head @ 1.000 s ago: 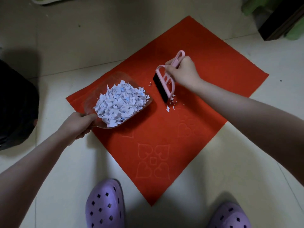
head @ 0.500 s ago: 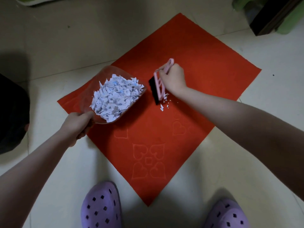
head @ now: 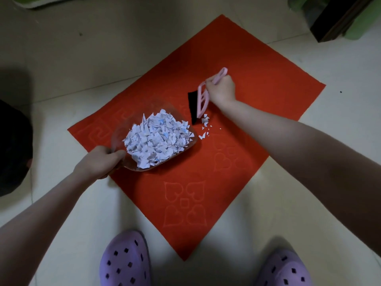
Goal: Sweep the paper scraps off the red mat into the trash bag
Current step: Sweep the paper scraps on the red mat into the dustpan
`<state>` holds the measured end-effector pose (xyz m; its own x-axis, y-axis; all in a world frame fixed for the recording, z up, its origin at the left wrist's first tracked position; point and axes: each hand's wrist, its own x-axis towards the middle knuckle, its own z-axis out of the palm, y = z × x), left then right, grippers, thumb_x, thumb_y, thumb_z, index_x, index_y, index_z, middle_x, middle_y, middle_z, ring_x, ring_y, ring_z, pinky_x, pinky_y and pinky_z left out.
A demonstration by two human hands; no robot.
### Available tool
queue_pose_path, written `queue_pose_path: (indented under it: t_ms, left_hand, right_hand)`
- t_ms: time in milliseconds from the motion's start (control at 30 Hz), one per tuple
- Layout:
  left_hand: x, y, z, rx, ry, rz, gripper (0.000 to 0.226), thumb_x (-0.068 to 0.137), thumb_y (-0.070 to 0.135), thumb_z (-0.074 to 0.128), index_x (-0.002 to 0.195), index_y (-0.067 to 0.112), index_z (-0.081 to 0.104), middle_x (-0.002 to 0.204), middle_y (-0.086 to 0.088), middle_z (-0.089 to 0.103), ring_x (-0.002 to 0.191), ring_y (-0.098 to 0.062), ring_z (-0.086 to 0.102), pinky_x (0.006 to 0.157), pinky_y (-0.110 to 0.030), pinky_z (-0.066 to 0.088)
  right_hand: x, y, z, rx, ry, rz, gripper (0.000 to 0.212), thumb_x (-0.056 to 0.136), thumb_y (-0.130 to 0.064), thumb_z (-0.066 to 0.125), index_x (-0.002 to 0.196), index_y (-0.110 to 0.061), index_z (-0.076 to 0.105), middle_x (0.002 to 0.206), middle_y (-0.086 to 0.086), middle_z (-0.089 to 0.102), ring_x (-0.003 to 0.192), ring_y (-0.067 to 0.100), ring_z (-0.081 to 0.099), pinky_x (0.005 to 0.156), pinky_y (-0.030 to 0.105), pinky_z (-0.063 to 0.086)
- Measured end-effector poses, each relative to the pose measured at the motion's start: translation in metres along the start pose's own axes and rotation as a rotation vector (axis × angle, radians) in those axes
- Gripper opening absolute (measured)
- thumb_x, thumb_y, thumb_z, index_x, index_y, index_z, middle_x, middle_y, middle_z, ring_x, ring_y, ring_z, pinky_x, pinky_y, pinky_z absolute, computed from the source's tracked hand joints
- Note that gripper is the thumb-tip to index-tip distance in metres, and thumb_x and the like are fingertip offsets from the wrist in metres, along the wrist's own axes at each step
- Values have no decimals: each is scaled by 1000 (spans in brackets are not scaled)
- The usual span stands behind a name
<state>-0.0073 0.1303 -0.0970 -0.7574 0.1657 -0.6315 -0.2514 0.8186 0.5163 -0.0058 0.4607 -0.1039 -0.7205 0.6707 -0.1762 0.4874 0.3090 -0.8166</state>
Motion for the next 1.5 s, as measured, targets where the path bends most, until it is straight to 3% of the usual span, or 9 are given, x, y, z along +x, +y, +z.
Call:
queue_pose_path:
  t_ms: [167, 300, 400, 500, 733, 967, 1033, 1267, 1500]
  left_hand:
    - [7, 2, 4, 33, -26, 16, 36, 80, 19, 56, 46, 9, 52, 40, -5, 43, 32, -17, 32, 41, -17, 25]
    - [9, 11, 10, 80, -33, 13, 34, 80, 20, 57, 49, 8, 55, 40, -3, 46, 33, -16, 36, 42, -19, 27]
    - [9, 14, 7, 104, -33, 11, 32, 80, 21, 57, 51, 8, 55, 43, -4, 47, 35, -16, 37, 42, -19, 28]
    - [8, 13, 4, 111, -31, 8, 32, 81, 22, 57, 53, 8, 56, 44, -5, 47, 35, -16, 36, 43, -19, 27]
    - [4, 11, 6, 112, -23, -2, 31, 77, 27, 58, 55, 6, 59, 43, -5, 47, 35, -17, 36, 44, -20, 27]
    - [5, 5, 5, 91, -19, -23, 31, 75, 29, 60, 54, 6, 58, 41, -4, 47, 36, -17, 37, 45, -20, 28]
    - [6, 4, 3, 85, -12, -23, 31, 72, 31, 60, 54, 6, 58, 43, -6, 47, 36, -19, 36, 44, -20, 27]
    - [2, 4, -2, 87, -45, -30, 31, 56, 39, 58, 53, 8, 56, 44, -6, 46, 37, -17, 34, 45, -19, 25]
    - [2, -1, -2, 114, -64, -20, 38, 44, 47, 54, 51, 10, 57, 45, -6, 47, 39, -18, 35, 46, -20, 26]
  right_hand:
    - [0, 17, -34, 71, 49, 9, 22, 81, -11, 53, 78, 5, 67, 69, 16, 67, 66, 29, 66, 63, 40, 54]
    - [14, 13, -68, 244, 74, -49, 15, 70, -17, 55, 60, -20, 66, 59, 0, 63, 59, 17, 63, 61, 37, 50]
    - [25, 7, -87, 77, 93, -160, 9, 76, -24, 59, 75, -24, 67, 68, -7, 64, 62, 1, 60, 62, 24, 48]
    - [37, 6, -83, -147, 92, -241, 23, 86, -26, 61, 100, -12, 72, 90, 0, 71, 82, 11, 66, 76, 27, 52]
    - [31, 6, -50, -425, -205, -306, 24, 87, -29, 64, 103, -12, 73, 103, 11, 72, 97, 24, 65, 83, 34, 49]
    - [0, 2, -91, -499, -552, -423, 18, 88, -17, 66, 104, -16, 73, 97, -4, 69, 90, 7, 60, 69, 9, 41]
    - [0, -5, -106, -440, -504, -432, 17, 87, -16, 67, 103, -16, 73, 94, -6, 68, 87, 5, 60, 67, 4, 41]
    - [42, 1, -73, -380, -109, -390, 20, 87, -20, 61, 101, -14, 74, 106, 6, 72, 101, 19, 65, 88, 33, 50]
    - [39, -7, -54, -516, -410, -439, 18, 89, -22, 63, 103, -18, 73, 106, 2, 71, 98, 13, 63, 80, 23, 44]
